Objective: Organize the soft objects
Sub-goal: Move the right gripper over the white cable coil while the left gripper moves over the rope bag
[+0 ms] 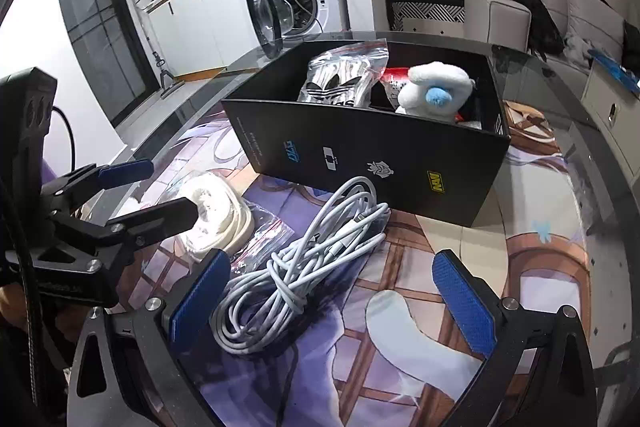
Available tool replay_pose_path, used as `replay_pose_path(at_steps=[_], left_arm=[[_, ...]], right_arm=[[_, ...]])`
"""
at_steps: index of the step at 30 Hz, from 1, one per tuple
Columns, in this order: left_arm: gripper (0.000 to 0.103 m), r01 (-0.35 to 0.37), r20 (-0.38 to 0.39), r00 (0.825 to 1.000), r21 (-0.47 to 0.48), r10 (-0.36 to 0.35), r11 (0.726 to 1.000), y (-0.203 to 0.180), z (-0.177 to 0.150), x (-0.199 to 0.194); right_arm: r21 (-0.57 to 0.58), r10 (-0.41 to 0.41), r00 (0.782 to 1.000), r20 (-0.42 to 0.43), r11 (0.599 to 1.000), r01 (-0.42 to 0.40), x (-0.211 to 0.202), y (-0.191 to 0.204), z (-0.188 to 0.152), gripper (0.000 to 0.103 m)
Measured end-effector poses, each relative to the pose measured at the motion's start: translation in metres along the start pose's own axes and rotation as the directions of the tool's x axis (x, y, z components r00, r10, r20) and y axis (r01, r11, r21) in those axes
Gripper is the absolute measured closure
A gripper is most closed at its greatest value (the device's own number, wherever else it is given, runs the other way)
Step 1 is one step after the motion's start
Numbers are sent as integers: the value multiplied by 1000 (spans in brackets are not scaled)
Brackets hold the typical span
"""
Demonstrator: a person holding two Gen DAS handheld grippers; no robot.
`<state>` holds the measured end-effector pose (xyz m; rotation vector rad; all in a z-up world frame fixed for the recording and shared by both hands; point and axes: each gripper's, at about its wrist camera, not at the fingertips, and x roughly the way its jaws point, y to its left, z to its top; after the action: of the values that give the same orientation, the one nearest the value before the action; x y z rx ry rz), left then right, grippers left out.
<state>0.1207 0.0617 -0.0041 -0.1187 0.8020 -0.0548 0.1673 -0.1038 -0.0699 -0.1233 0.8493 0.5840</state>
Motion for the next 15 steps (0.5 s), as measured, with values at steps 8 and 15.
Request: replay_pose_path(at_steps=[8, 15], left_arm=[[0, -6, 0, 1000, -17, 6, 1000, 6, 1, 0], [0, 6, -8, 1000, -22, -7, 1000, 7, 1, 1]], right_arm=[[-4, -18, 1000, -21, 1000, 18, 9, 4, 0, 0], [-36, -68, 995, -74, 997, 65, 6, -10, -6, 0]])
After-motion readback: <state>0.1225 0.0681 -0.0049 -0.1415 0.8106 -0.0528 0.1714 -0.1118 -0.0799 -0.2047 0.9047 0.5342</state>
